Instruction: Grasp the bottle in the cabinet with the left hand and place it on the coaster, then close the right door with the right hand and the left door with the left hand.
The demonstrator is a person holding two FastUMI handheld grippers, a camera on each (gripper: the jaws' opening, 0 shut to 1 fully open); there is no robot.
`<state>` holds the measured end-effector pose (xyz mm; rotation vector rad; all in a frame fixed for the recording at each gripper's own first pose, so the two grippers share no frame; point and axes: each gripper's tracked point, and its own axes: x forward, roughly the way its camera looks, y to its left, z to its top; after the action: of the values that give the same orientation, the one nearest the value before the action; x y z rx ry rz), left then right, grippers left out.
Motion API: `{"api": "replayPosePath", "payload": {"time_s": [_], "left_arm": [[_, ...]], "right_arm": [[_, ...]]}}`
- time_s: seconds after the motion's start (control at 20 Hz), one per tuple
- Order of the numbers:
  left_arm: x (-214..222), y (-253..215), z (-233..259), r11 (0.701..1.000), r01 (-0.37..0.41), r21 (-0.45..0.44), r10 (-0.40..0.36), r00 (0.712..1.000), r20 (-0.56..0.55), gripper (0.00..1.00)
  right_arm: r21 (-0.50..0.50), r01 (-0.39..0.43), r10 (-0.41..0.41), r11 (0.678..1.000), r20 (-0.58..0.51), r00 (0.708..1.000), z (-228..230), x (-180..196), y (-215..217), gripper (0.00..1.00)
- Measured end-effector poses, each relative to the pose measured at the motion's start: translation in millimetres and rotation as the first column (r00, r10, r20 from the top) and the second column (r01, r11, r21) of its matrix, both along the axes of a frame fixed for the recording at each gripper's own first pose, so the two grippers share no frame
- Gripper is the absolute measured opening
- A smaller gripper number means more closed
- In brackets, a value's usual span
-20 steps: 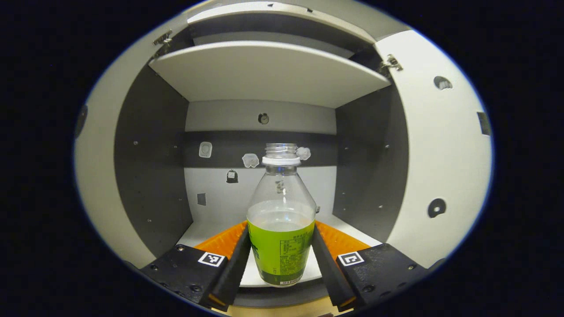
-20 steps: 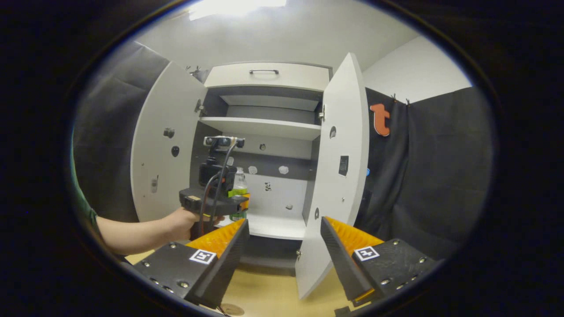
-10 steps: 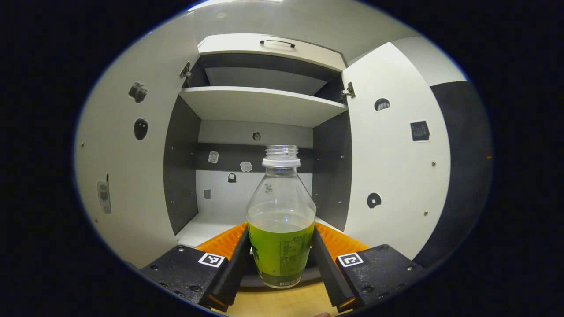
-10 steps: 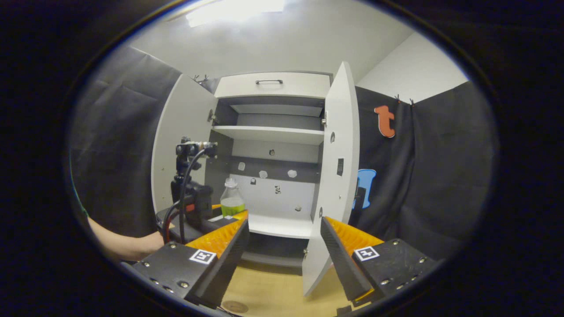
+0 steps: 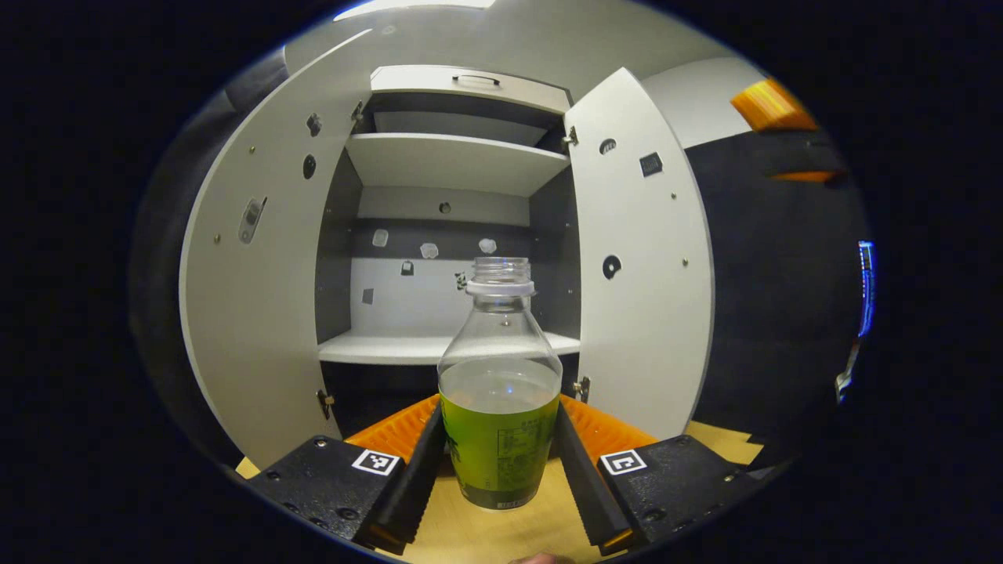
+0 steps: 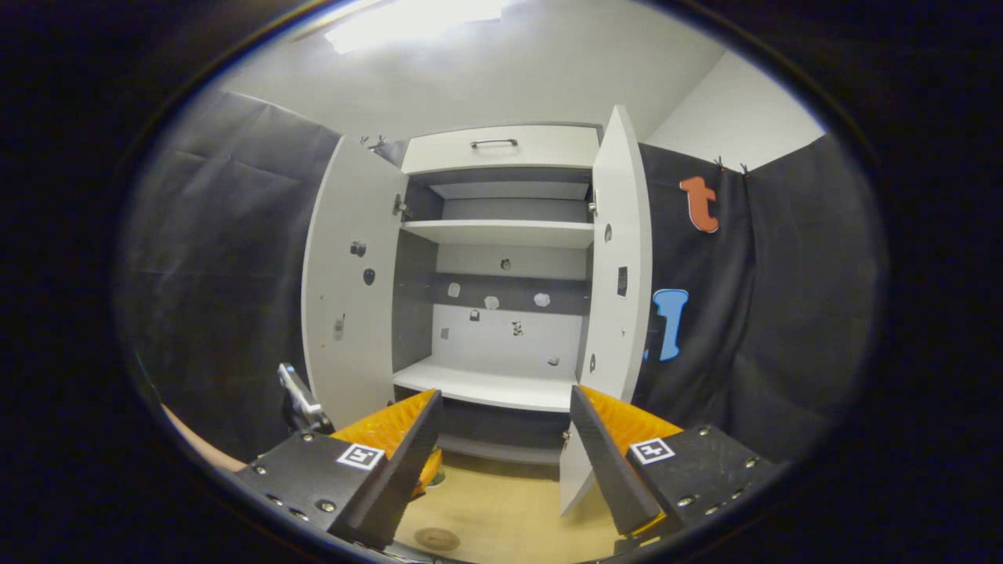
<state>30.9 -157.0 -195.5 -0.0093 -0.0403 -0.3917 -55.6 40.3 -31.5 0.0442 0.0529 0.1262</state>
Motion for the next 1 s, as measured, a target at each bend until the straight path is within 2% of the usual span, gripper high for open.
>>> {"api": "replayPosePath", "payload": {"time_s": [0.05, 0.1, 0.3, 0.35, 0.55, 0.6, 0.7, 0.75, 0.8, 1.0], "left_arm": [[-6.7, -0.3, -11.2, 1.000, 0.013, 0.006, -0.013, 1.000, -0.006, 0.78], [-12.2, -1.5, -24.2, 1.000, 0.024, 0.012, -0.024, 0.999, -0.021, 0.78], [-31.8, -11.7, -67.5, 0.997, 0.080, 0.011, -0.079, 0.994, -0.071, 0.78], [-35.4, -11.6, -75.5, 0.997, 0.078, 0.018, -0.077, 0.995, -0.062, 0.78], [-48.8, -26.3, -115.6, 0.991, 0.131, 0.002, -0.130, 0.986, -0.106, 0.78], [-54.5, -30.2, -126.0, 0.990, 0.142, -0.006, -0.142, 0.982, -0.126, 0.79], [-59.5, -30.9, -139.4, 0.990, 0.143, 0.005, -0.142, 0.982, -0.122, 0.79], [-61.5, -31.8, -148.8, 0.989, 0.148, 0.026, -0.143, 0.981, -0.132, 0.79], [-62.3, -31.5, -159.4, 0.988, 0.150, 0.037, -0.144, 0.981, -0.134, 0.79], [-69.9, -30.4, -183.7, 0.987, 0.162, 0.019, -0.156, 0.973, -0.169, 0.79]], "right_arm": [[-0.004, -0.002, 0.002, 1.000, 0.000, 1.000, -1.0, -0.8, -0.4, 0.98], [-0.005, 0.000, 0.000, 1.000, -0.005, 1.000, -4.0, -1.5, -0.9, 0.94], [0.007, 0.014, -0.014, 1.000, -0.043, 0.999, -18.3, -0.8, -7.0, 0.94], [0.020, 0.012, -0.011, 1.000, -0.050, 0.999, -19.0, 0.5, -6.3, 0.98], [0.077, -0.006, 0.011, 0.997, -0.068, 0.998, -16.9, 9.8, -1.1, 1.00], [0.085, 0.000, 0.006, 0.996, -0.069, 0.998, -17.7, 13.9, -2.5, 0.98], [0.087, 0.023, -0.015, 0.996, -0.084, 0.996, -23.8, 25.2, -4.2, 0.98], [0.084, 0.034, -0.025, 0.996, -0.099, 0.995, -28.5, 30.3, -4.4, 0.94], [0.079, 0.038, -0.029, 0.996, -0.104, 0.994, -31.2, 33.8, -1.5, 0.99], [0.085, 0.010, 0.000, 0.996, -0.122, 0.993, -41.2, 46.7, 18.8, 0.99]]}}
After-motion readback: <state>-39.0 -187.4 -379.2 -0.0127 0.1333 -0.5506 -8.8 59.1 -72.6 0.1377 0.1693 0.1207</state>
